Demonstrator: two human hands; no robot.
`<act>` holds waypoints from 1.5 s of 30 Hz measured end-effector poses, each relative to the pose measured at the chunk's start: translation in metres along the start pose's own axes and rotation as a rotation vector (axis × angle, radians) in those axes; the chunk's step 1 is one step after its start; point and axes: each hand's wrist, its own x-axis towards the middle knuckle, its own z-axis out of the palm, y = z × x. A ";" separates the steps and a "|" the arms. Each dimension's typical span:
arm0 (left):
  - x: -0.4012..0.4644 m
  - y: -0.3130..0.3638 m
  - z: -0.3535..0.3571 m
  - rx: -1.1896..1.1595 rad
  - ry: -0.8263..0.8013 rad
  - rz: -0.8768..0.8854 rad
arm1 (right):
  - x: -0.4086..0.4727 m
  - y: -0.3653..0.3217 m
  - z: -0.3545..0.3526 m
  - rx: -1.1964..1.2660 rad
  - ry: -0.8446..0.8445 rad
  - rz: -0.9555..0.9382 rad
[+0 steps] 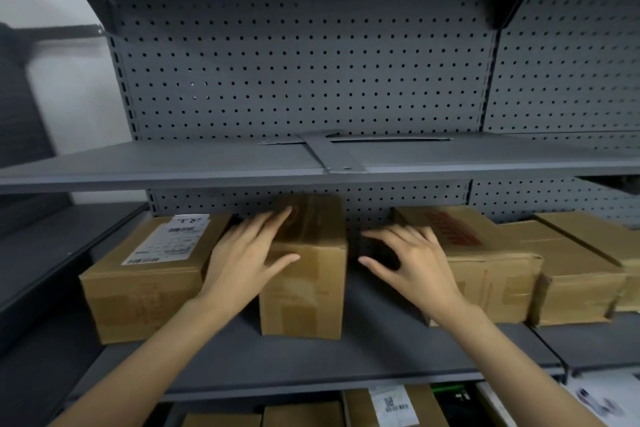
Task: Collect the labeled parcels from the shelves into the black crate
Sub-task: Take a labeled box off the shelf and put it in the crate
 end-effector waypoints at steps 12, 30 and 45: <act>-0.005 -0.019 -0.003 -0.098 0.048 -0.057 | -0.036 -0.034 0.065 0.064 -0.235 0.055; 0.003 0.001 0.003 -0.182 0.069 -0.101 | -0.044 -0.037 0.059 0.387 -0.206 0.195; -0.025 -0.032 -0.005 -0.202 0.034 -0.284 | -0.048 -0.063 0.079 0.569 -0.208 0.339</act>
